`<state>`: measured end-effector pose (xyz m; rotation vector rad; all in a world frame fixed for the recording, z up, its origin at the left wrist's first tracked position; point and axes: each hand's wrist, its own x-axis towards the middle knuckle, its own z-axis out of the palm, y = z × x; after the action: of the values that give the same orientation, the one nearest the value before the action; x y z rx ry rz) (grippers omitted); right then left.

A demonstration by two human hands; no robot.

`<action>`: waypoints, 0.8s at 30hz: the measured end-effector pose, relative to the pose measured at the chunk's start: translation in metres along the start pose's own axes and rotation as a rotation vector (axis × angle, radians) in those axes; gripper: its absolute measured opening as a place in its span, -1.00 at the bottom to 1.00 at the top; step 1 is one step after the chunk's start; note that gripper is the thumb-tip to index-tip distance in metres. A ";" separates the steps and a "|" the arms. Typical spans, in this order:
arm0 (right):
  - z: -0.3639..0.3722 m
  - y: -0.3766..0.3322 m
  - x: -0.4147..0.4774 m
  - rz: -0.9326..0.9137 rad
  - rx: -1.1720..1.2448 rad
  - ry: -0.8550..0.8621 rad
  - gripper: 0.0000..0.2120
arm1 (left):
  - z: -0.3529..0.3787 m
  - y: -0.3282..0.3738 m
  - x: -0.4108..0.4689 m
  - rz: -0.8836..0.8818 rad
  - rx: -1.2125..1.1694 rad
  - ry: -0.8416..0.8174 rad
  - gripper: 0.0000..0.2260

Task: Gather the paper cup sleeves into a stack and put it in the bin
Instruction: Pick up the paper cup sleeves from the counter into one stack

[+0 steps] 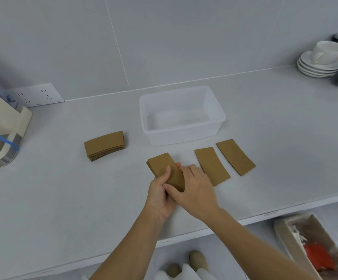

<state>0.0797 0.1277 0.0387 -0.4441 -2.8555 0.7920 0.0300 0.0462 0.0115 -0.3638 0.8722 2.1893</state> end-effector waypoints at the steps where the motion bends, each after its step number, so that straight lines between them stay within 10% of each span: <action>1: -0.002 0.001 0.000 0.002 0.025 -0.018 -0.24 | 0.000 0.000 0.001 -0.007 0.013 0.000 -0.75; 11: -0.026 0.040 0.015 0.201 0.068 0.076 -0.50 | 0.009 0.004 0.011 0.054 -0.034 0.151 -0.80; 24: 0.001 0.082 0.015 0.336 -0.202 -0.007 -0.26 | 0.007 0.003 0.016 0.095 -0.084 0.178 -0.62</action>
<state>0.0849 0.1996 -0.0041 -0.9677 -2.9187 0.5490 0.0168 0.0580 0.0100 -0.5762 0.9114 2.3122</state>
